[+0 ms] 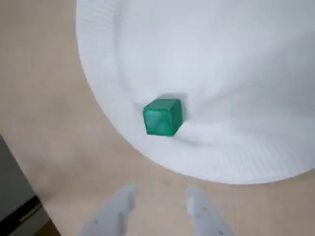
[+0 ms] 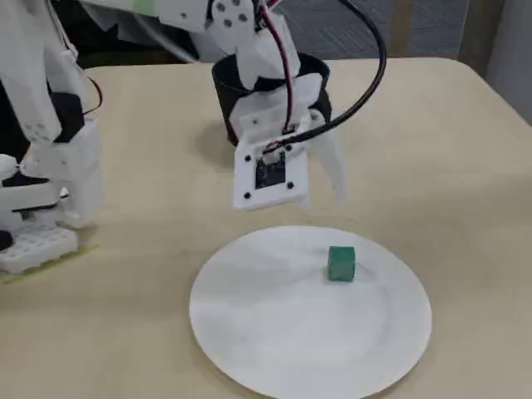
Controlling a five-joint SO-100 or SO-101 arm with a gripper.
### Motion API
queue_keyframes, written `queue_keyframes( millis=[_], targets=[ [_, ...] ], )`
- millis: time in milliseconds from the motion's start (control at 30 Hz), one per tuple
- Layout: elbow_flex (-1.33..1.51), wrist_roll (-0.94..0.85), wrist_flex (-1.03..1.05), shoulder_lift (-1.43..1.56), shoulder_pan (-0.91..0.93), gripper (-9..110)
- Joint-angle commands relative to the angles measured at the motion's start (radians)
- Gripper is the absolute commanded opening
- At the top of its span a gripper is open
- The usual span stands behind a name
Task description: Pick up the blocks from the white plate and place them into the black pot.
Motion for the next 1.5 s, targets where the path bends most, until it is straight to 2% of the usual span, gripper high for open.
queue_keyframes(
  millis=[0,200,567,1467],
  targets=[
    [0.000,0.017,-0.011,0.038,0.002,25],
    [0.023,0.018,-0.011,0.025,0.040,34],
    [-0.020,-0.048,-0.089,-0.100,0.072,33],
    [-0.359,-0.091,0.109,-0.413,0.057,34]
  ],
)
